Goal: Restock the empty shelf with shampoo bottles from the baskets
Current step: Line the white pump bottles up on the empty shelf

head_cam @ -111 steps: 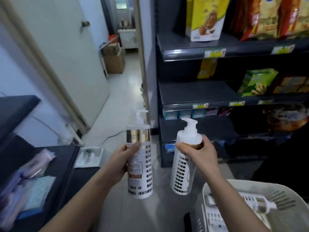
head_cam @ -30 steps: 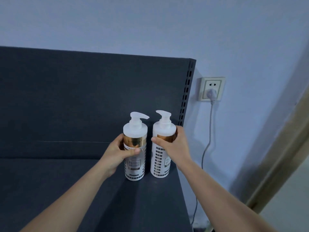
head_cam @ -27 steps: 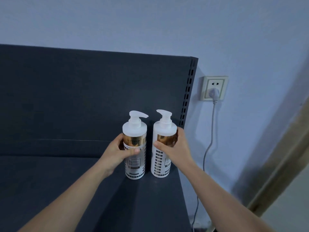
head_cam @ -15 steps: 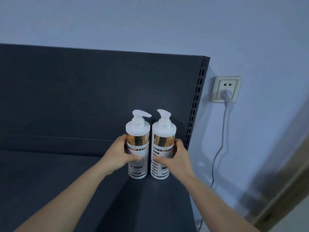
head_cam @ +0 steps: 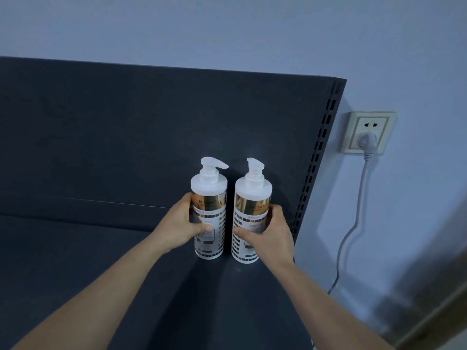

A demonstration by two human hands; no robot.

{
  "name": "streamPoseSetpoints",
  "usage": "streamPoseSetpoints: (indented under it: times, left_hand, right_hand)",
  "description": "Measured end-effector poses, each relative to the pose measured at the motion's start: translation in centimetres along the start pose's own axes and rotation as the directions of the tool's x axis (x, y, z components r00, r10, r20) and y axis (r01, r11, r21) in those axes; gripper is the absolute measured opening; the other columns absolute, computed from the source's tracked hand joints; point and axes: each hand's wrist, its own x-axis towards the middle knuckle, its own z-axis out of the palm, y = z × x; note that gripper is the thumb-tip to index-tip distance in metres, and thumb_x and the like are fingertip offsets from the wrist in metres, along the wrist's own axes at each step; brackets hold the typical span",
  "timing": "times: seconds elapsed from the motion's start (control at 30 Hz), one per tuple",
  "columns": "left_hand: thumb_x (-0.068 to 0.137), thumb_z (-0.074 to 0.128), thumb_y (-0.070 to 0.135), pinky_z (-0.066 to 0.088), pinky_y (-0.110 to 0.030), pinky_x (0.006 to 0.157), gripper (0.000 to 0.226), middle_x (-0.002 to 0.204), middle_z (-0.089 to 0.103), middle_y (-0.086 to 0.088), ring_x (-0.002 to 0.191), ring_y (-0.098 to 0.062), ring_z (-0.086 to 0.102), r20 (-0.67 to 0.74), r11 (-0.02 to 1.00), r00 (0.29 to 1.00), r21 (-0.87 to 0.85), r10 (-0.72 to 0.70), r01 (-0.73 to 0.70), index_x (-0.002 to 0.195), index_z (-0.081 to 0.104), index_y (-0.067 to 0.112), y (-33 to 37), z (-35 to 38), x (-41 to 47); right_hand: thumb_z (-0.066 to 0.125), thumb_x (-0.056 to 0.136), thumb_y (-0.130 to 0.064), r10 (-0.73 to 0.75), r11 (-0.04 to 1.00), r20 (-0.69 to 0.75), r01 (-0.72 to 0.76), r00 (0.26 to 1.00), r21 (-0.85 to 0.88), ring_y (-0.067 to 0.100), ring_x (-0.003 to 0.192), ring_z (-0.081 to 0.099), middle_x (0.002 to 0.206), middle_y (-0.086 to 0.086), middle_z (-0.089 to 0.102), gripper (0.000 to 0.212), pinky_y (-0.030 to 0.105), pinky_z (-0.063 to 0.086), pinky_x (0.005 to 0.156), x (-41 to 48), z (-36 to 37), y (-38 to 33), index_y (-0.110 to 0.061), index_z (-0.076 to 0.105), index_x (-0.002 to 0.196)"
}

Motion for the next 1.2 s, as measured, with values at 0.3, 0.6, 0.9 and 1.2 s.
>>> streamPoseSetpoints:
  times: [0.3,0.6,0.9,1.2]
  left_hand:
    - [0.079,0.077,0.009,0.039,-0.022,0.09,0.061,0.115,0.055,0.018,0.109,-0.003,0.051,-0.015,0.999,0.999,0.019,0.032,-0.032,0.126,0.042,0.027,0.0,0.5,-0.4]
    - [0.077,0.078,0.031,0.041,-0.038,0.106,0.074,0.138,0.051,0.002,0.127,-0.016,0.047,-0.042,0.943,0.999,0.332,0.023,-0.008,0.14,0.039,0.024,-0.3,-0.5,-2.3]
    - [0.088,0.062,0.044,0.036,-0.033,0.106,0.064,0.132,0.049,-0.002,0.122,-0.02,0.046,-0.081,0.656,0.993,0.746,-0.083,0.116,0.141,0.042,0.014,-1.7,-3.6,-9.6]
    - [0.09,0.058,0.046,0.03,-0.039,0.112,0.059,0.128,0.05,-0.003,0.124,-0.023,0.046,-0.225,0.492,0.956,0.821,-0.187,0.29,0.138,0.043,0.016,-3.5,-7.8,-18.3]
  right_hand:
    - [0.087,0.056,-0.056,-0.031,0.997,-0.013,0.03,0.999,-0.064,0.014,0.112,0.057,0.12,-0.007,0.059,0.083,0.04,0.054,0.087,0.0,0.3,-0.2,-0.022,0.043,0.118]
    - [0.079,0.069,-0.056,-0.119,0.985,-0.099,0.105,0.988,-0.137,0.013,0.082,0.055,0.095,-0.007,0.053,0.058,0.035,0.053,0.07,-2.7,-0.7,0.3,-0.02,0.044,0.099]
    - [0.066,0.086,-0.039,-0.444,0.803,0.328,0.533,0.834,-0.267,0.013,0.104,0.056,0.112,-0.006,0.06,0.036,0.028,0.05,0.081,-7.3,2.3,-2.0,-0.021,0.058,0.116]
    - [0.062,0.089,-0.041,-0.446,0.674,0.622,0.699,0.643,-0.239,0.022,0.121,0.051,0.129,0.003,0.055,0.053,0.036,0.047,0.097,-11.7,7.5,-6.4,-0.019,0.048,0.136]
